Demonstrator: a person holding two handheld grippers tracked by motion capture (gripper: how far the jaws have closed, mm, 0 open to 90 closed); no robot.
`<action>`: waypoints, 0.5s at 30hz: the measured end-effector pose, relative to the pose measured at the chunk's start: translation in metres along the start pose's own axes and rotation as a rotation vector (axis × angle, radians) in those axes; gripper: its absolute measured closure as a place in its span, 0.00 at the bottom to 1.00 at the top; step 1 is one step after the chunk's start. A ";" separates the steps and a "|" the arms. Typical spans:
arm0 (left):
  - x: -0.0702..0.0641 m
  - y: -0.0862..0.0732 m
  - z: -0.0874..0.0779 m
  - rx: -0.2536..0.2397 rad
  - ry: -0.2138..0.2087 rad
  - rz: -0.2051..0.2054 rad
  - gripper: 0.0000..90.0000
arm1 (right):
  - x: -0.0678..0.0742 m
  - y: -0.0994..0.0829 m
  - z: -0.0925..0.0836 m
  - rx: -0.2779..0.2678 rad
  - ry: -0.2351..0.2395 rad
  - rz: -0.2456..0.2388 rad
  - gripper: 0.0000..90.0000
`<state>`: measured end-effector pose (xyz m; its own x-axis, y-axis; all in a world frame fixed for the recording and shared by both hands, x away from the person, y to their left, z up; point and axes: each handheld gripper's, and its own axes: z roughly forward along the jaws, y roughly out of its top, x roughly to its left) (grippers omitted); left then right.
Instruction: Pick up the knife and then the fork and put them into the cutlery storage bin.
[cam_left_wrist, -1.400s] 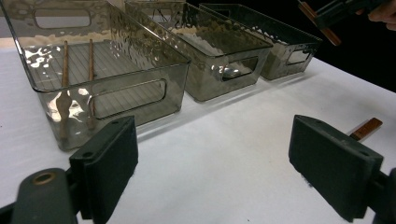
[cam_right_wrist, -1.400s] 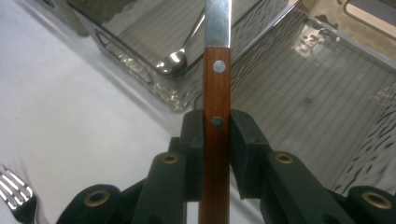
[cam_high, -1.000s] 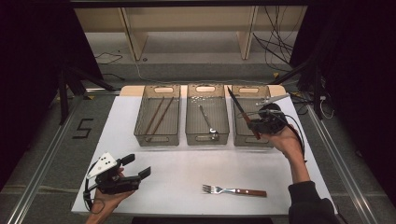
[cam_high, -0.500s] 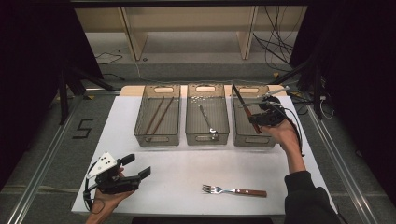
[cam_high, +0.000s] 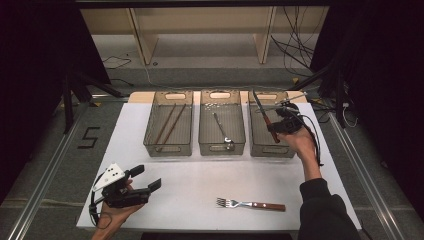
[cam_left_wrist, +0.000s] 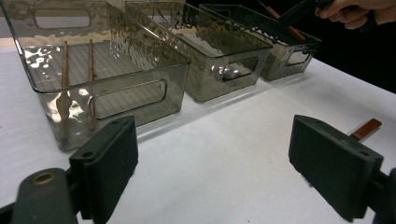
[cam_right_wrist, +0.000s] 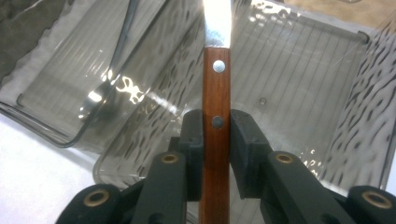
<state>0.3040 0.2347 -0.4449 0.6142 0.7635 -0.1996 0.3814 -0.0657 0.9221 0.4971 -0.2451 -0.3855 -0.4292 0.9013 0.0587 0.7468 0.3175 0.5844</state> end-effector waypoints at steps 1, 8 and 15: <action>0.000 0.000 0.000 0.002 0.000 -0.001 0.17 | -0.001 0.000 0.001 0.004 0.000 0.001 0.85; 0.000 0.000 0.000 0.002 0.000 -0.001 0.17 | -0.003 -0.002 0.008 0.037 -0.020 0.024 0.85; 0.000 0.000 0.000 0.002 0.000 0.000 0.17 | -0.003 -0.004 0.012 0.062 -0.033 0.046 0.85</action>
<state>0.3039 0.2348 -0.4449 0.6142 0.7633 -0.2001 0.3831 -0.0668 0.9213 0.5017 -0.2450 -0.3979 -0.3779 0.9241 0.0571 0.7958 0.2927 0.5302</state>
